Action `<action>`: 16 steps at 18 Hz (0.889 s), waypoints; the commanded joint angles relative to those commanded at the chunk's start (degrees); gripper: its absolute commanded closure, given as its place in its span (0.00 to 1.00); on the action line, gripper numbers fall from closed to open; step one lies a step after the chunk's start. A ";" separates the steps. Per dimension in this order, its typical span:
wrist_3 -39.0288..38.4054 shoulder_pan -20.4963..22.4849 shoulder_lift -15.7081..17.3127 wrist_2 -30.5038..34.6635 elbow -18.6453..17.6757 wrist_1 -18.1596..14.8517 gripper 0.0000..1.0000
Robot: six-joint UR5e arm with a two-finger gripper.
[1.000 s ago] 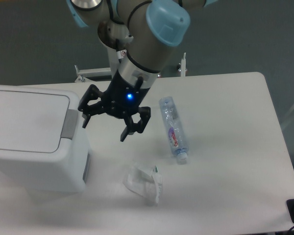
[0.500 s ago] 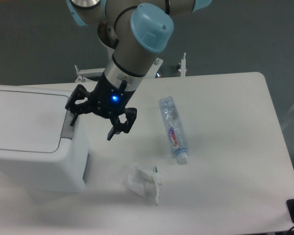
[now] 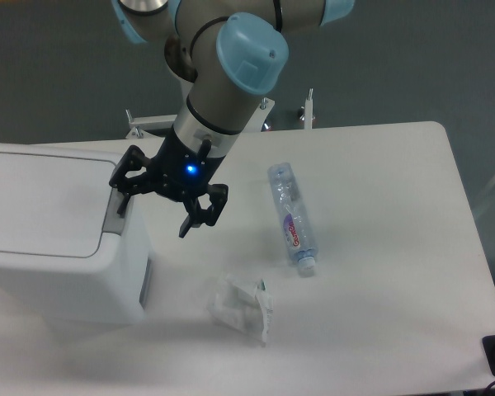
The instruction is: Open the trash can
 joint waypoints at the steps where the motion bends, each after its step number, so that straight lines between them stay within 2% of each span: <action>1: 0.00 0.00 0.00 0.00 0.00 0.00 0.00; 8: -0.09 0.00 0.09 0.00 0.44 -0.26 0.00; 12: -0.09 0.17 0.26 -0.09 2.02 -0.35 0.00; 14: 0.26 1.31 0.00 0.00 3.33 -0.35 0.00; 16: 0.79 5.43 -0.44 0.00 4.74 0.09 0.00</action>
